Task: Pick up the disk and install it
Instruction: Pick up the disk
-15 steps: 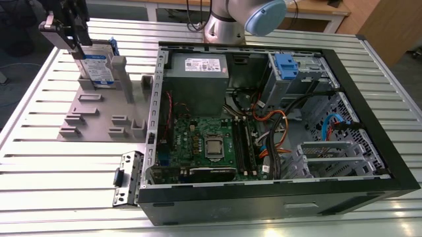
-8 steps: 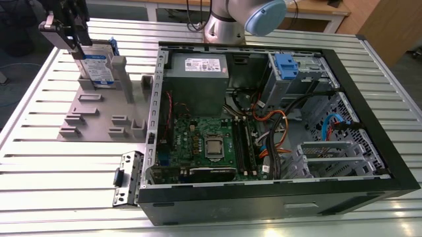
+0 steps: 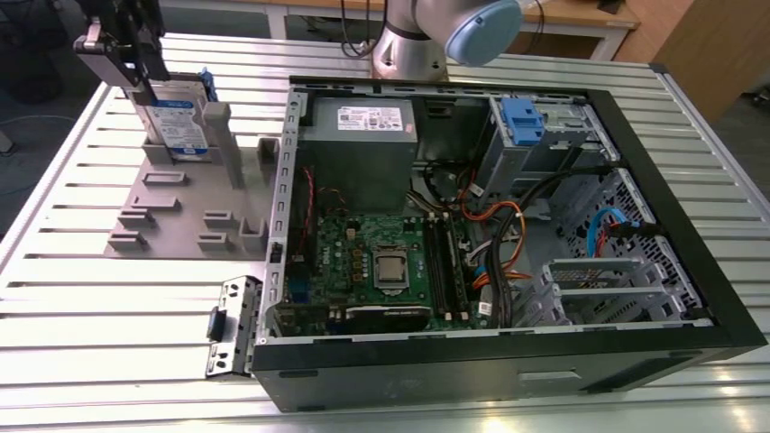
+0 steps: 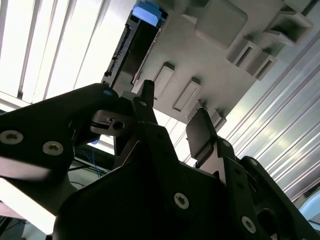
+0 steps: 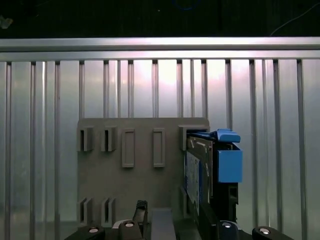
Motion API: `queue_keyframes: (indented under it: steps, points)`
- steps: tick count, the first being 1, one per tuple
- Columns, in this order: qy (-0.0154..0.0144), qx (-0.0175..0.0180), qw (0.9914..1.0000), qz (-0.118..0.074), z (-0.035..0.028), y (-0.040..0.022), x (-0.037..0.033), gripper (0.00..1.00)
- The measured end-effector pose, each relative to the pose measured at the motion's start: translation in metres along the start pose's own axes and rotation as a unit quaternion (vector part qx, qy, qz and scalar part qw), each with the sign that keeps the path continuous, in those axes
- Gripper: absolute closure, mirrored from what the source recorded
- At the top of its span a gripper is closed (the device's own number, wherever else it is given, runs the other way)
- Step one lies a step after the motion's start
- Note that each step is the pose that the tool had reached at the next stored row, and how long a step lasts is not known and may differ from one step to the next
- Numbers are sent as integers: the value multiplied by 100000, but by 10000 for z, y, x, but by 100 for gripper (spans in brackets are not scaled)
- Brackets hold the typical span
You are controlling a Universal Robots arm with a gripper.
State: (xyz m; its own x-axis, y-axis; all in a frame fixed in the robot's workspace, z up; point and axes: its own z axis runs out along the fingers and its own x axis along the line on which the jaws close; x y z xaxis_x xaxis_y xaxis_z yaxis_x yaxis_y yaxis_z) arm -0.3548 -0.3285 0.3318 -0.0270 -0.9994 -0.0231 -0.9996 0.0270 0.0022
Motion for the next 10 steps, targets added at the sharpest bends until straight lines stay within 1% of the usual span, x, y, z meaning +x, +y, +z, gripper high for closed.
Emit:
queue_keyframes:
  steps: [6, 10]
  points:
    - [0, 1, 100000, 1, 2, 2, -67, 47]
    - [1, -2, 100000, -3, 2, 2, -81, 47]
